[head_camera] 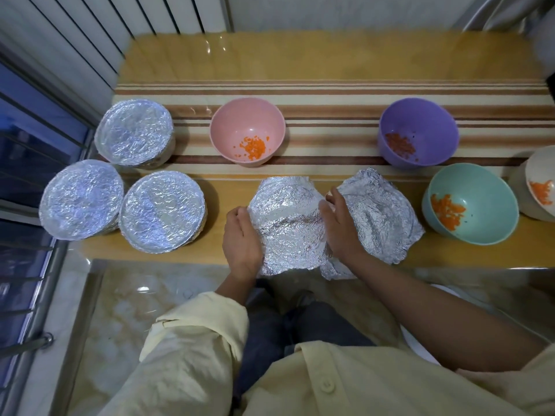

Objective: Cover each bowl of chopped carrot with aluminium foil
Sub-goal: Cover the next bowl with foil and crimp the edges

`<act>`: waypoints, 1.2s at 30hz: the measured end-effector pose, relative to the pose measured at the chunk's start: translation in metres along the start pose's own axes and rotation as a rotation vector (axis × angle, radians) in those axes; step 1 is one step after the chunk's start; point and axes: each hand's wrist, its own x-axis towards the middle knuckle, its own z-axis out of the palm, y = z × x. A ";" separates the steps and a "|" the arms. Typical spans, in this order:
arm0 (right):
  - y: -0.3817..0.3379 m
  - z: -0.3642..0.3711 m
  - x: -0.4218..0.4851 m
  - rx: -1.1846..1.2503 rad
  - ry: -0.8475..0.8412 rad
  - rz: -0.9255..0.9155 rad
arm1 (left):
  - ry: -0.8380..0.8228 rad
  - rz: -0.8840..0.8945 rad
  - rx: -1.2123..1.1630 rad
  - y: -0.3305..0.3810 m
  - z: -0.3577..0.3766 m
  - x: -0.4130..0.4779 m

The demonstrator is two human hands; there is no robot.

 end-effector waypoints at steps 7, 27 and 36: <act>0.005 -0.007 0.006 -0.006 -0.027 0.173 | -0.060 -0.578 -0.497 -0.008 -0.010 0.000; -0.003 -0.011 -0.025 0.004 0.230 0.018 | 0.241 -0.158 -0.150 0.020 -0.006 -0.020; -0.024 -0.008 0.029 -0.671 -0.021 -0.734 | 0.147 0.523 0.602 0.043 0.045 -0.029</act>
